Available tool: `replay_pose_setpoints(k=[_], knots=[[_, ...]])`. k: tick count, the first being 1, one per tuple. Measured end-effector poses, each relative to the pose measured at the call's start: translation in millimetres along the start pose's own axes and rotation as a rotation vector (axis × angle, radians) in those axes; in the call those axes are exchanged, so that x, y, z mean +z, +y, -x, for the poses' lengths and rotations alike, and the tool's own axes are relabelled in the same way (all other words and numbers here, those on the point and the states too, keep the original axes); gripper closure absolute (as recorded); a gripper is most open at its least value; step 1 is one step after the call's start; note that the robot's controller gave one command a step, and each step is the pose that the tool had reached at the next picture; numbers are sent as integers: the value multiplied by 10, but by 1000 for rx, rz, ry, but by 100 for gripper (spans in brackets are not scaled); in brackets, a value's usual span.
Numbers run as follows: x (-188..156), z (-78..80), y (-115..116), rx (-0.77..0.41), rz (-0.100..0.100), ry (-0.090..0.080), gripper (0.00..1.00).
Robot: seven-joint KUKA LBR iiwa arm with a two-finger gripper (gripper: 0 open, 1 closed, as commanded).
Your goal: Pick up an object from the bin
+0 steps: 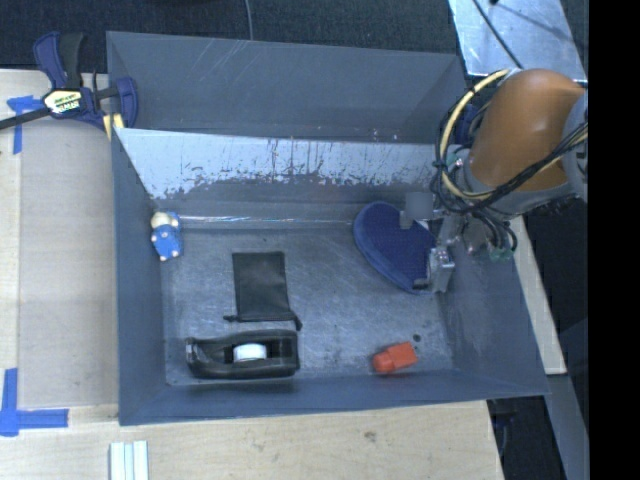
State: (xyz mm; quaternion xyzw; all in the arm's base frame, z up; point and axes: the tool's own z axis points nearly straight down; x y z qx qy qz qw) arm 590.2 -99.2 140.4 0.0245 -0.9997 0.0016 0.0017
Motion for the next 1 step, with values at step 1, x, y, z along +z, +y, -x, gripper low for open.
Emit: replay_pose_setpoints(k=[1], knots=[[673, -230, -133, 30, 3, -22, 0]])
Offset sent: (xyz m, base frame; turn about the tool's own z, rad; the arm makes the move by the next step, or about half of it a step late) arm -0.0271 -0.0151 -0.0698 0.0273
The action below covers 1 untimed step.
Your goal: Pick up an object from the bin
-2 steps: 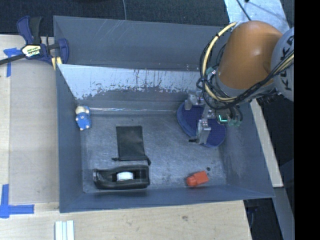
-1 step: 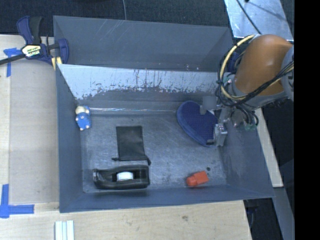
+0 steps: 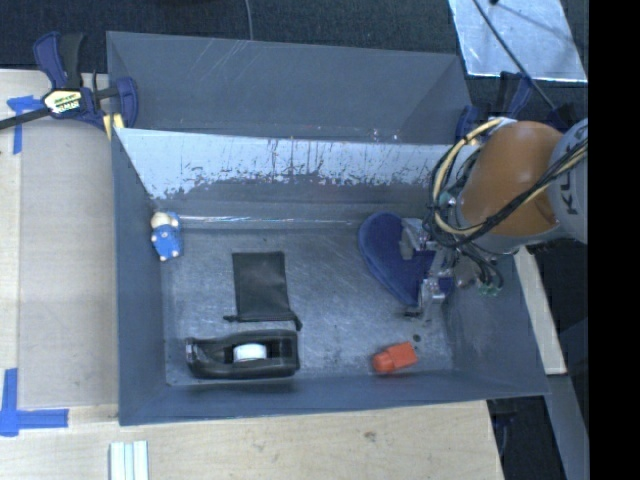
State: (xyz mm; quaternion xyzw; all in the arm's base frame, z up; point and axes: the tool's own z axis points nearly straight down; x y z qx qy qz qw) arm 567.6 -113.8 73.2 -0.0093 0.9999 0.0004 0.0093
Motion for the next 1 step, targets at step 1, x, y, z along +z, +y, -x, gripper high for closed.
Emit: replay_pose_setpoints(k=[1], knots=[[-13, 18, -255, -367, 1, -2, 0]])
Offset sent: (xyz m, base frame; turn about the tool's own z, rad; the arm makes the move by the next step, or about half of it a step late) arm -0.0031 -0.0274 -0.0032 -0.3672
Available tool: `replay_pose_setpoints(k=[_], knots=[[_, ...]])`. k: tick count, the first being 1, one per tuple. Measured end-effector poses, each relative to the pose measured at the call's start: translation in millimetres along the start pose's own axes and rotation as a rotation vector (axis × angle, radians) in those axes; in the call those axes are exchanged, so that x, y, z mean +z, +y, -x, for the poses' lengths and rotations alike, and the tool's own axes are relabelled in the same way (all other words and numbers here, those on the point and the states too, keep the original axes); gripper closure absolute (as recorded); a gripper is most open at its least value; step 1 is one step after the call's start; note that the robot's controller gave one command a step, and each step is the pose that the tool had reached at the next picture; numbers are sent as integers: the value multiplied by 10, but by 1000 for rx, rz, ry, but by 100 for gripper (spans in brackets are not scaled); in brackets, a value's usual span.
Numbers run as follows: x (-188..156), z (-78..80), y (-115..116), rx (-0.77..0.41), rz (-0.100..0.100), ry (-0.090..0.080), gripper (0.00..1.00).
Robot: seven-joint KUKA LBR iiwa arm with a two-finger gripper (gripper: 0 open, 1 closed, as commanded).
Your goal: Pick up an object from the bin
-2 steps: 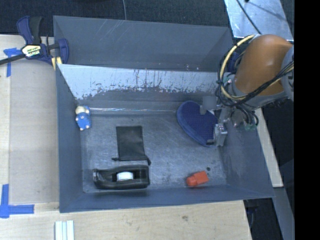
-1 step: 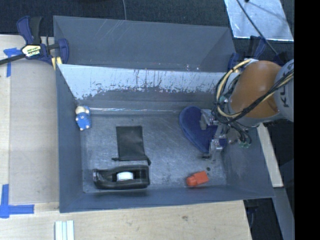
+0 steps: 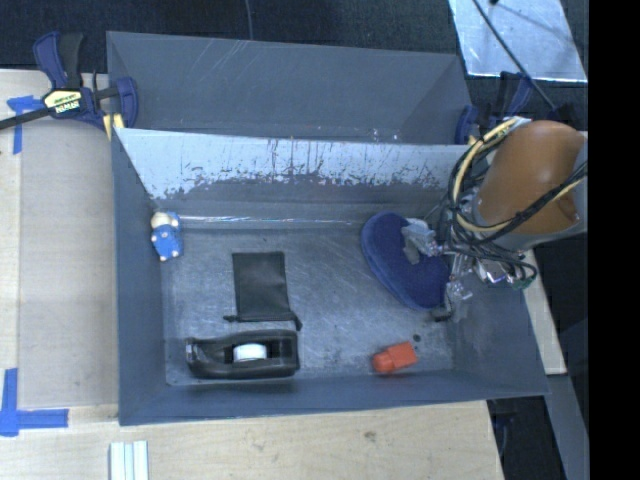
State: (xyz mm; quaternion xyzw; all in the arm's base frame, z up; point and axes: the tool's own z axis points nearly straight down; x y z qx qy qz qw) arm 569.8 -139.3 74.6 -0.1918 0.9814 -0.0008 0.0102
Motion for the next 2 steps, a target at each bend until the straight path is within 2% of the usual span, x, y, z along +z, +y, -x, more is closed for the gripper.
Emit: replay_pose_setpoints(k=[1, 2], knots=[[28, -48, -3, 2, 5, 17, 100], [-44, -351, 155, -51, 4, 15, 100]])
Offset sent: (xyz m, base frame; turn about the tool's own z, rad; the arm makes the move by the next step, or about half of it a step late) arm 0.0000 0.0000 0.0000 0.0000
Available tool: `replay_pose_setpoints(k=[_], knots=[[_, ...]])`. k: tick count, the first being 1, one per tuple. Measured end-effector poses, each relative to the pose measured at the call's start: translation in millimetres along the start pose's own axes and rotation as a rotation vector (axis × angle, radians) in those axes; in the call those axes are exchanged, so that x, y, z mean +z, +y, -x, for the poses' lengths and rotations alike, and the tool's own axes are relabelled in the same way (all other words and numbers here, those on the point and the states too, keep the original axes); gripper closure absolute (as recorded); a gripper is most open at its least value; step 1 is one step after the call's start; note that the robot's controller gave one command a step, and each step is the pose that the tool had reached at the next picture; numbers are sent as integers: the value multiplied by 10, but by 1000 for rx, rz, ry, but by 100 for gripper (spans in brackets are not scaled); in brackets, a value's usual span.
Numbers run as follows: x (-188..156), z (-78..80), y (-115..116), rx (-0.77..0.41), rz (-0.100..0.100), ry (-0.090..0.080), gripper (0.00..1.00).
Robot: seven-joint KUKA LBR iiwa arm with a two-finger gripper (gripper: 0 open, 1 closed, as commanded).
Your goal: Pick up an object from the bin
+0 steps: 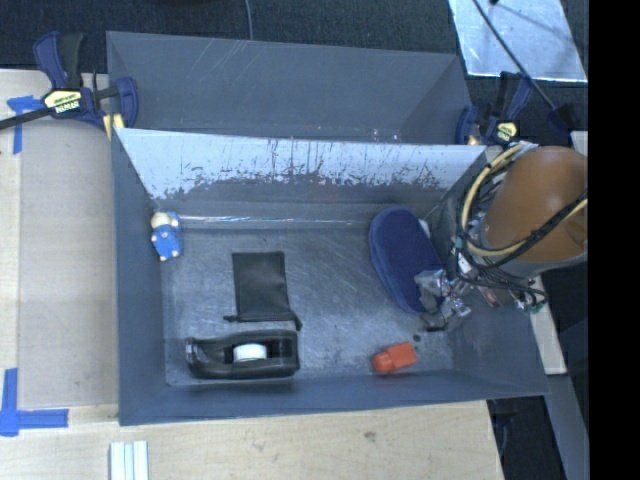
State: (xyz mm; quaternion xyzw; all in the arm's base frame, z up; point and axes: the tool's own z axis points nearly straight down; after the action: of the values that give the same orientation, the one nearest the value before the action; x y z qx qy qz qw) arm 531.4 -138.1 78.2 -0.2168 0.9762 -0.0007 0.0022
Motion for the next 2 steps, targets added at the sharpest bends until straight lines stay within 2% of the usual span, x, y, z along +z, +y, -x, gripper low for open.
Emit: replay_pose_setpoints(k=[1, 2], knots=[[14, -5, 2, 0, 1, 2, 0], [-2, 120, 1232, -333, 5, 2, 0]])
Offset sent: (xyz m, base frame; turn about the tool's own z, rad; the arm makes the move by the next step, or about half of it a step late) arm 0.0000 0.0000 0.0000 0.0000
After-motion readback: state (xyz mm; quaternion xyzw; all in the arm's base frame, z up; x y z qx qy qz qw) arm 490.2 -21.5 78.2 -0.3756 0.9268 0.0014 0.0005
